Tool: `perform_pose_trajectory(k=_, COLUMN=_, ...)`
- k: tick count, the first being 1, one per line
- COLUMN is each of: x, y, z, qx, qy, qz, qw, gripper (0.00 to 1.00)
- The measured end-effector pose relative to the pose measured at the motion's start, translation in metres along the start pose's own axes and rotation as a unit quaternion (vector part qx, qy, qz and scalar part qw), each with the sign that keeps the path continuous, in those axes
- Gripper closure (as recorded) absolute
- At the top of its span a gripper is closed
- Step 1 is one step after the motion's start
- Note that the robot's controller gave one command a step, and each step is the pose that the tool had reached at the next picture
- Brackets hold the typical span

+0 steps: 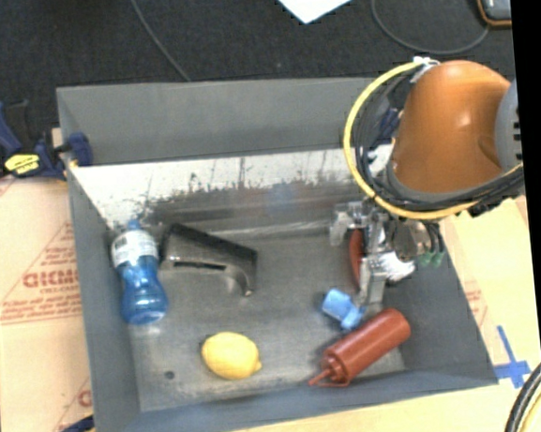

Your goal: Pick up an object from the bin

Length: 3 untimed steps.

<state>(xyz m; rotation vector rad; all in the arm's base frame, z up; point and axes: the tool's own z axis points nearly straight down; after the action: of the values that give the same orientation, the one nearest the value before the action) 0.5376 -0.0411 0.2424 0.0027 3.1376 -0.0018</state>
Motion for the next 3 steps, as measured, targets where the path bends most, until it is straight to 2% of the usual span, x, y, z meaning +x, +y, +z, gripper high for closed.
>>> perform_pose_trajectory(k=1, x=0.027, y=-0.037, z=0.099, qx=0.000, qy=-0.0015, qz=-0.115, qw=0.9934, gripper=0.00)
perform_pose_trajectory(k=2, x=0.063, y=-0.045, z=0.082, qx=0.001, qy=-0.0036, qz=-0.197, qw=0.9805, gripper=0.00)
perform_pose_trajectory(k=3, x=0.062, y=-0.058, z=0.113, qx=-0.001, qy=0.0025, qz=-0.345, qw=0.9385, gripper=0.00)
